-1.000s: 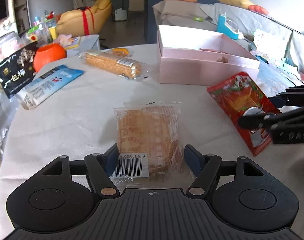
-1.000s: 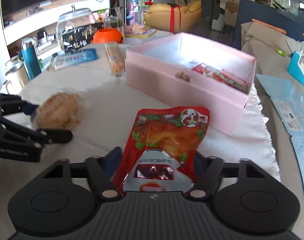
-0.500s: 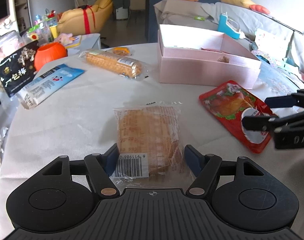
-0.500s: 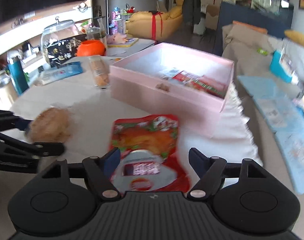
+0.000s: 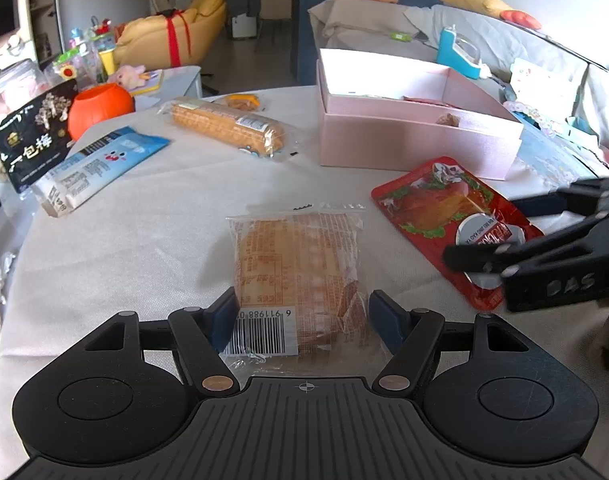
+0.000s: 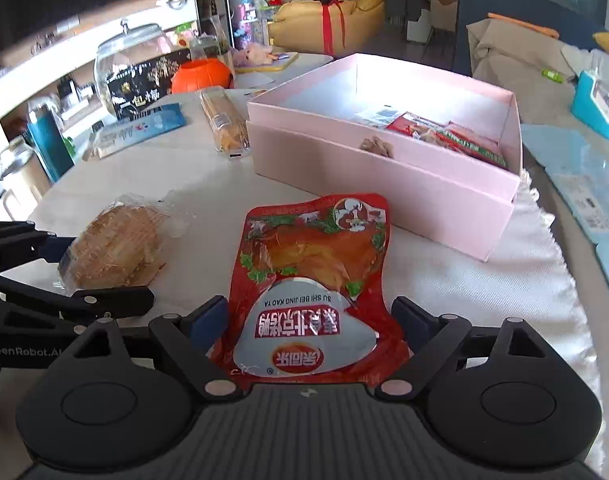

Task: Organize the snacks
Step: 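Lift the duck packet with the right gripper while the left gripper hovers over bread, then close the left gripper on the bread bag while the right gripper raises the duck packet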

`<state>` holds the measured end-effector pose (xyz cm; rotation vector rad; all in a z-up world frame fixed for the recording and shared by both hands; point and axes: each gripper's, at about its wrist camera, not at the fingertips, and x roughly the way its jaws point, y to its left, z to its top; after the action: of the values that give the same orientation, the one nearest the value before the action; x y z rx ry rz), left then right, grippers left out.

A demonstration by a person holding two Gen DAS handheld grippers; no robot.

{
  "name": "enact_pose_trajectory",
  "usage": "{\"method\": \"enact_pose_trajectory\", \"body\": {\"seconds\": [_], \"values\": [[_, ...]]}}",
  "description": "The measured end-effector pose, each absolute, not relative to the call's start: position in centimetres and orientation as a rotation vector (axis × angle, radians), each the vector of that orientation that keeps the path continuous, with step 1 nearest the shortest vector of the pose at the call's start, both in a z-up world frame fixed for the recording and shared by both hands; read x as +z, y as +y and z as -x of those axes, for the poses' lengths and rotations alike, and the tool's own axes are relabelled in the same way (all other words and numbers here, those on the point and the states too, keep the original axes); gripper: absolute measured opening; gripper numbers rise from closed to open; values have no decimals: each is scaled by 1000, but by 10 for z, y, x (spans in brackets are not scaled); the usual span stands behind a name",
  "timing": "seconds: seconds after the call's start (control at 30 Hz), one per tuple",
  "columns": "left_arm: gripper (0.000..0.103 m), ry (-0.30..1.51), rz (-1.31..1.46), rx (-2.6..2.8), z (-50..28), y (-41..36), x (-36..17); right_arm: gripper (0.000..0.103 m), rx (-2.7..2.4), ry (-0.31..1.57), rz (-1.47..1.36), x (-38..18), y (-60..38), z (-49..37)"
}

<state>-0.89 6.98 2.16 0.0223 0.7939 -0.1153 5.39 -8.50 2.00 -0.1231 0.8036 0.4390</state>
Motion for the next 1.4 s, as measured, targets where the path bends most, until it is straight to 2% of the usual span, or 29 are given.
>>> {"method": "enact_pose_trajectory", "body": {"seconds": [0.23,0.43,0.47,0.7,0.83,0.97,1.03,1.13,1.2,1.4], "values": [[75,793,-19,-108,9,70,22,89,463,683,139,45,-92,-33],[74,792,-17,-112,9,70,21,91,431,766,161,21,-73,-52],[74,791,-17,-111,9,70,22,95,438,797,144,15,-73,-57],[74,793,-5,-117,9,73,23,97,450,767,129,8,-74,-56],[67,803,56,-126,5,85,26,97,456,760,147,8,-73,-57],[66,801,111,-129,5,94,27,97,470,754,164,9,-75,-55],[66,800,109,-128,5,93,27,93,487,759,175,10,-75,-55],[66,799,107,-127,5,92,27,80,526,761,197,16,-77,-51],[66,800,107,-127,5,92,27,64,528,736,217,22,-79,-46],[66,798,107,-129,5,92,26,56,529,770,146,29,-95,-47]]}}
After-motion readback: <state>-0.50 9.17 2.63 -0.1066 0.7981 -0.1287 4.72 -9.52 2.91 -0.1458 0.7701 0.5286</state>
